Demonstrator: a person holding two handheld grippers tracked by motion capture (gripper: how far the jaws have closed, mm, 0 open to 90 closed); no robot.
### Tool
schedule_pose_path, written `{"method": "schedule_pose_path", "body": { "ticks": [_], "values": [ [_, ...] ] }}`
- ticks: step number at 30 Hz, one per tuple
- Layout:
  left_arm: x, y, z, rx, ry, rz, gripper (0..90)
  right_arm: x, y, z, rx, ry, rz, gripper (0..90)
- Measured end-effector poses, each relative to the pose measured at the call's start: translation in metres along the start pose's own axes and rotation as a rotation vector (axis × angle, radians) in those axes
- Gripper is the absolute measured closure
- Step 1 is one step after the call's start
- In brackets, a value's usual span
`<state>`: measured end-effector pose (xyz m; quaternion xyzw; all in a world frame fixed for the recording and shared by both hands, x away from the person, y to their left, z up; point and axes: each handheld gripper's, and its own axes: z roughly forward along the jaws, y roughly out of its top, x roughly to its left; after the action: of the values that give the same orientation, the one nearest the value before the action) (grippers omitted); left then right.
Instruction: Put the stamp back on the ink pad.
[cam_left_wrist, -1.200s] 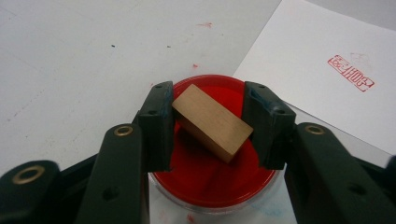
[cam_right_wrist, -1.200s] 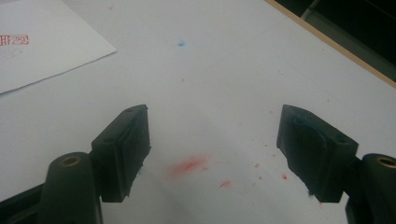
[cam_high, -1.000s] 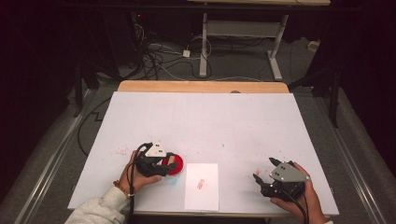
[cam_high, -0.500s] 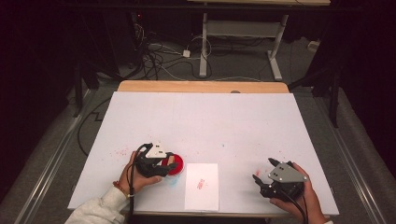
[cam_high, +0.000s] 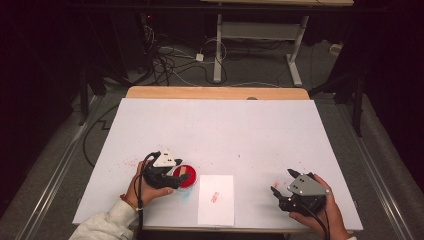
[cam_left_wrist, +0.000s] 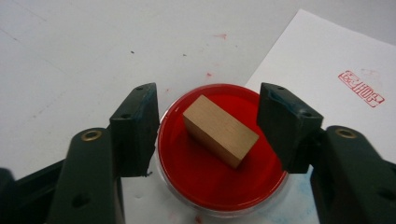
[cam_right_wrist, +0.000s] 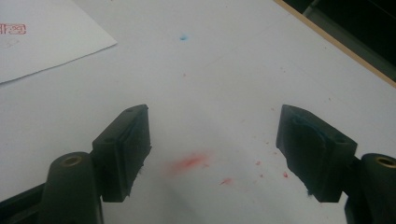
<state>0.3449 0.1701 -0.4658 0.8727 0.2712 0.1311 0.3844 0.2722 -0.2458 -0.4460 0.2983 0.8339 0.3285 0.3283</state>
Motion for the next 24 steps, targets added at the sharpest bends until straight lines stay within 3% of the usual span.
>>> {"method": "schedule_pose_path", "body": {
  "ticks": [2, 7, 11, 19, 24],
  "values": [
    [-0.001, 0.001, -0.002, -0.012, 0.015, 0.001, 30.2, 0.000, 0.000, 0.000, -0.001, 0.002, -0.003, 26.2],
    [-0.003, 0.004, -0.008, -0.054, 0.024, 0.021, 26.4, 0.000, 0.000, 0.000, -0.002, 0.002, -0.003, 26.2],
    [-0.007, 0.007, -0.010, -0.081, 0.055, 0.043, 22.5, 0.000, 0.000, 0.000, -0.001, 0.002, -0.001, 26.2],
    [-0.011, 0.010, -0.012, -0.126, 0.069, 0.063, 19.5, -0.001, 0.000, -0.001, -0.016, 0.005, 0.004, 26.1],
    [-0.015, 0.014, -0.011, -0.128, 0.081, 0.090, 18.7, -0.001, 0.000, -0.001, -0.022, 0.009, 0.006, 26.1]
  ]
}}
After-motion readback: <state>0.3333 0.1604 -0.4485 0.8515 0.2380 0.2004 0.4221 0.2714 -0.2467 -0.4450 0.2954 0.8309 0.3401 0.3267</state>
